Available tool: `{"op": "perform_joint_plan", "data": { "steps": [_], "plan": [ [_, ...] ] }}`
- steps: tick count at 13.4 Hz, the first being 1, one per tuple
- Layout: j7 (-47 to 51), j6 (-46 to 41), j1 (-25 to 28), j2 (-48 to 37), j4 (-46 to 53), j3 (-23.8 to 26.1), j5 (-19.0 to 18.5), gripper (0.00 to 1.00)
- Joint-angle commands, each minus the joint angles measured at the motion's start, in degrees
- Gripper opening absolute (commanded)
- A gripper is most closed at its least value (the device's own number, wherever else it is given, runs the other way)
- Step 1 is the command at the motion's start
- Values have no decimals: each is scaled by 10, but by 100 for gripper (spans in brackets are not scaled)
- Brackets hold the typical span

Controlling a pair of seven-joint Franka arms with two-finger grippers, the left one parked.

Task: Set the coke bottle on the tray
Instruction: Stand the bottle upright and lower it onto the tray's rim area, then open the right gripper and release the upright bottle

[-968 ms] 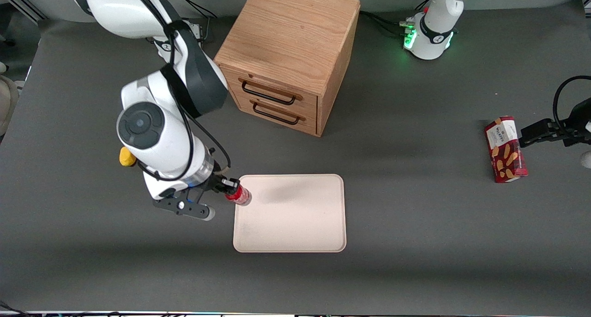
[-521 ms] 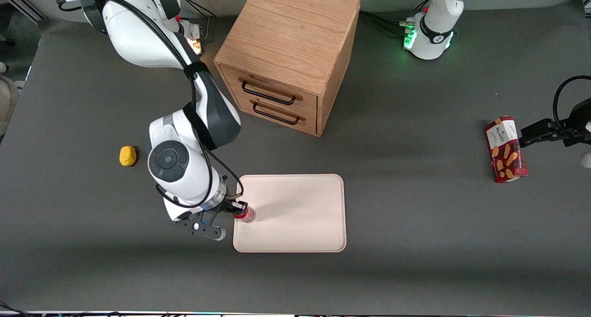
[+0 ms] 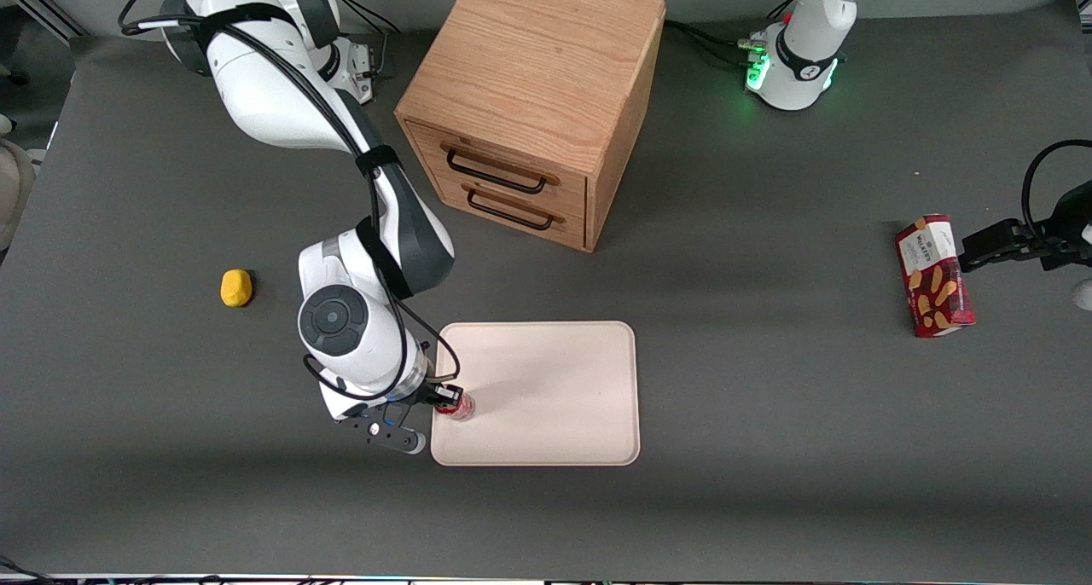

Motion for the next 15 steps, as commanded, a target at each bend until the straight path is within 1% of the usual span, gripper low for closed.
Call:
{"op": "perform_joint_plan", "data": {
  "steps": [1, 2, 6, 8, 13, 15],
  "plan": [
    [17, 7, 1, -7, -3, -1, 4, 50],
    [17, 8, 1, -7, -3, -2, 4, 100],
    [15, -4, 1, -28, -2, -1, 4, 100],
    [16, -80, -1, -62, 5, 0, 6, 100],
    [19, -278, 1, -186, 7, 3, 5, 100],
    [21, -343, 2, -231, 6, -1, 3, 100]
  ]
}}
